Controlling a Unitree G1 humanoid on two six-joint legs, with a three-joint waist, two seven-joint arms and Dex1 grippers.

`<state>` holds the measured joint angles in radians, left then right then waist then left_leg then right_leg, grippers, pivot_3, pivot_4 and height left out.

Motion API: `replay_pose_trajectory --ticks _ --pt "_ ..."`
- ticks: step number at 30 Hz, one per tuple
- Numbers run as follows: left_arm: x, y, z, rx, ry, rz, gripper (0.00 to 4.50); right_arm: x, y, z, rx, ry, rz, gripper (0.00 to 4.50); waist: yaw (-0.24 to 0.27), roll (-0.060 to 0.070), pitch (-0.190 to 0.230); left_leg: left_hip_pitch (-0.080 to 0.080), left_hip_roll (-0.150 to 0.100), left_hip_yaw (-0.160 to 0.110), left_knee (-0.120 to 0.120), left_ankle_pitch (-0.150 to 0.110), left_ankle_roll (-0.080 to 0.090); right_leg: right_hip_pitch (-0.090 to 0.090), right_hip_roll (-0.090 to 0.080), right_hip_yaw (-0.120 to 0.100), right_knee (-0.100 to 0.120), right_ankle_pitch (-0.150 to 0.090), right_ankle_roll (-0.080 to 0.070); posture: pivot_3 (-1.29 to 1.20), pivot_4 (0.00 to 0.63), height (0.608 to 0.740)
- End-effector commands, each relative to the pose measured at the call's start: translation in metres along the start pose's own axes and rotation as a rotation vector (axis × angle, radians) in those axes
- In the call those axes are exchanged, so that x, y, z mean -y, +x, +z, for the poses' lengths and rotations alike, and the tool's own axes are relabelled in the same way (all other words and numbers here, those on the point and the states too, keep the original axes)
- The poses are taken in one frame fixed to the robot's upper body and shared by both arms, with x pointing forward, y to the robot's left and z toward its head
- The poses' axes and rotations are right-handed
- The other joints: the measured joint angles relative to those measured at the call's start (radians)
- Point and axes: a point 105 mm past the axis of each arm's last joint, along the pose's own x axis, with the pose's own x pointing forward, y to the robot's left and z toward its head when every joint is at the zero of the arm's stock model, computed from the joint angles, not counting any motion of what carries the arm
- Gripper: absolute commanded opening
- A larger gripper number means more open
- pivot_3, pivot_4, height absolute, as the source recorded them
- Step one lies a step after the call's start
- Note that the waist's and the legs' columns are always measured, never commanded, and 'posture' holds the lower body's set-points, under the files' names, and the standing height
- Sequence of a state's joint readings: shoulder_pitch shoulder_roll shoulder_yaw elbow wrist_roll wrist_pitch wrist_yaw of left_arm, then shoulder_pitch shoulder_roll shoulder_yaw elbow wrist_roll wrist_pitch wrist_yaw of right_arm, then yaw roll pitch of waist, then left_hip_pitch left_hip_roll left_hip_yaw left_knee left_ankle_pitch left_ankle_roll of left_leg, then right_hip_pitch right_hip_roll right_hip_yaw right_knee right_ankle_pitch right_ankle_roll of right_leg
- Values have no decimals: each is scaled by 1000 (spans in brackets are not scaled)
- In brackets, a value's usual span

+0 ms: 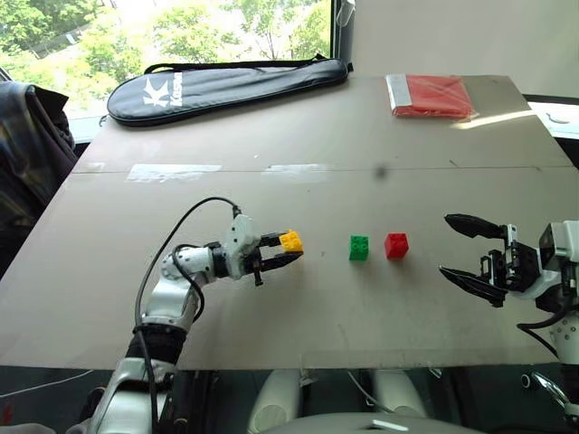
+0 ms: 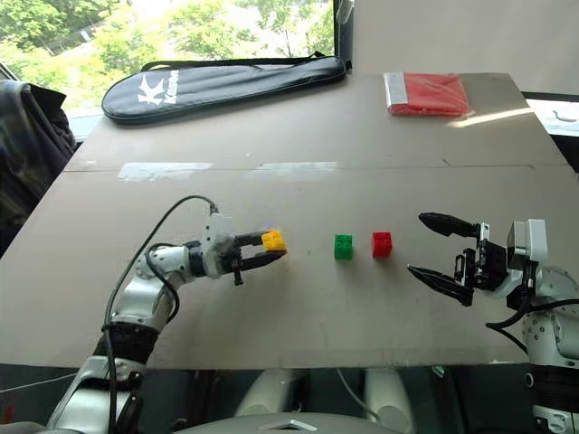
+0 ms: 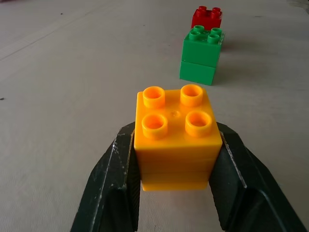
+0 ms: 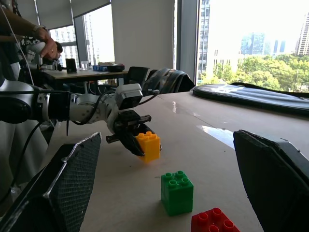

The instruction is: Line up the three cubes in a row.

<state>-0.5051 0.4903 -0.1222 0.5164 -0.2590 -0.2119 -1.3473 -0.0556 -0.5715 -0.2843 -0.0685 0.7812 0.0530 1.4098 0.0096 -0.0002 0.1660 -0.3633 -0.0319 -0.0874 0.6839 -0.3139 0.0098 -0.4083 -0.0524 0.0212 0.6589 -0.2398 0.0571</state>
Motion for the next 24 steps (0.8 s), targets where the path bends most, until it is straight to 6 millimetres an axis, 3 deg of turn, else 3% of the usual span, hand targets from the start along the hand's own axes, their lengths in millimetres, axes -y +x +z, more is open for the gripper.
replay_pose_trajectory --ticks 1,10,24 --pt "-5 14 10 29 95 -132 1308 -4 0 8 14 -46 -3 4500 -2 0 0 0 0 0 0 0 0 0 0 0 0 0 0 0 150 740" --pt "-6 39 12 -28 106 -345 1308 -16 -6 7 11 -53 -49 4500 -25 -3 2 -3 -1 0 0 0 1 -2 0 0 -2 0 1 0 150 740" --pt "-15 35 1 -72 98 -262 1308 -16 -21 -2 -27 -43 -74 4500 -26 -5 3 0 0 0 1 -1 3 -1 1 1 3 0 1 0 150 740"
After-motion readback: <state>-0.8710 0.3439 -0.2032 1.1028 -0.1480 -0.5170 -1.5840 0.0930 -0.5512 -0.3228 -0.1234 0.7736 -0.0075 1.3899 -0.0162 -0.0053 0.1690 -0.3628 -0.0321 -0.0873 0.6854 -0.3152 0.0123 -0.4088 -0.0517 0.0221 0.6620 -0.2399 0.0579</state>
